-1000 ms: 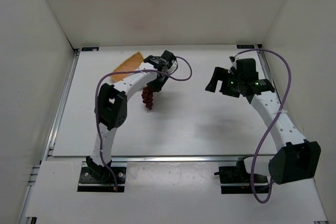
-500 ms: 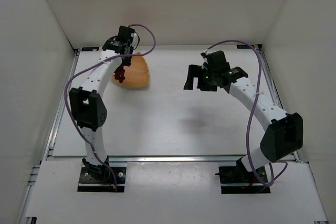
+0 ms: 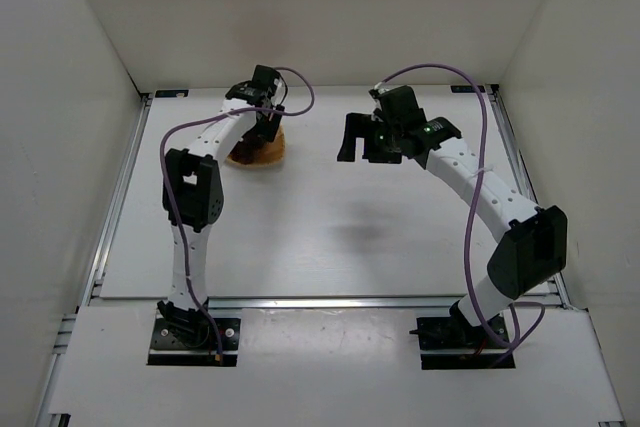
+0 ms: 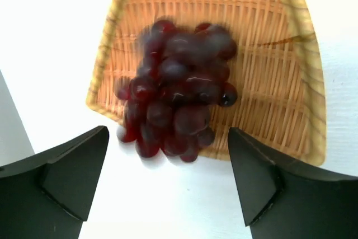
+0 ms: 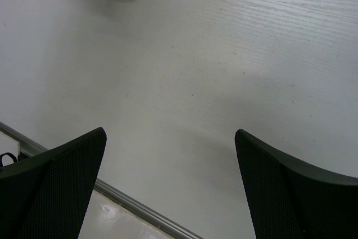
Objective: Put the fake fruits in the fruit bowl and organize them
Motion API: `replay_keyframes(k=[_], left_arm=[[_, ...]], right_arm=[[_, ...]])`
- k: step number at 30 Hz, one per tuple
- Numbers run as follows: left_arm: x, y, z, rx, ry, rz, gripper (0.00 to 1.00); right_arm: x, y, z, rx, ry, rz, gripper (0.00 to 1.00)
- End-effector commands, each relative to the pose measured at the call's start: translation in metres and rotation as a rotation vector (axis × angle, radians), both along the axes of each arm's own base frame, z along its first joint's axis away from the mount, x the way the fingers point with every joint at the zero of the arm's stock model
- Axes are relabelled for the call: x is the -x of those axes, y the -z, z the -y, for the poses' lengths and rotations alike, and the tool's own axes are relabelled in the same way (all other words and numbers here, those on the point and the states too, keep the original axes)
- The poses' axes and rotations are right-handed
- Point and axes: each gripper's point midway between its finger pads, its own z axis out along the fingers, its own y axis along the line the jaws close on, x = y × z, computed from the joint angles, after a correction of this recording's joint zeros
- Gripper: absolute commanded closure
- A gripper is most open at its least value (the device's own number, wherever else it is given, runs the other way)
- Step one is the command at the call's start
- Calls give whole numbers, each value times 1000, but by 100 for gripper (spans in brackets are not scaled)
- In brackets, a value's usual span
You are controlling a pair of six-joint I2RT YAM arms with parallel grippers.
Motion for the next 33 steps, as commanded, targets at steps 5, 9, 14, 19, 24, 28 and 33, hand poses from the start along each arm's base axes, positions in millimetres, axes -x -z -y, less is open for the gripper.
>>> replay_keyframes(k=[5,9,14,19,24,28,33], left_arm=[[26,-175,-20,137,-90,379,0],[61,-222,-62,162,-161,477,0],[115,-189,-133,85,-290,399,0],[176,-121,-191,70,-453,244,0],[227,-73,-207,130,-561,136,0],[254,-41,-204,170,-607,62,0],[259,-35,-214,170,-623,36,0]], right_arm=[[5,-28,22,24,35,76,0],[14,-14,60,75,120,48,0],[32,27,148,222,373,-76,0],[52,38,212,316,566,-119,0],[62,38,249,394,685,-132,0],[68,45,256,415,711,-158,0],[66,59,254,417,714,-200,0]])
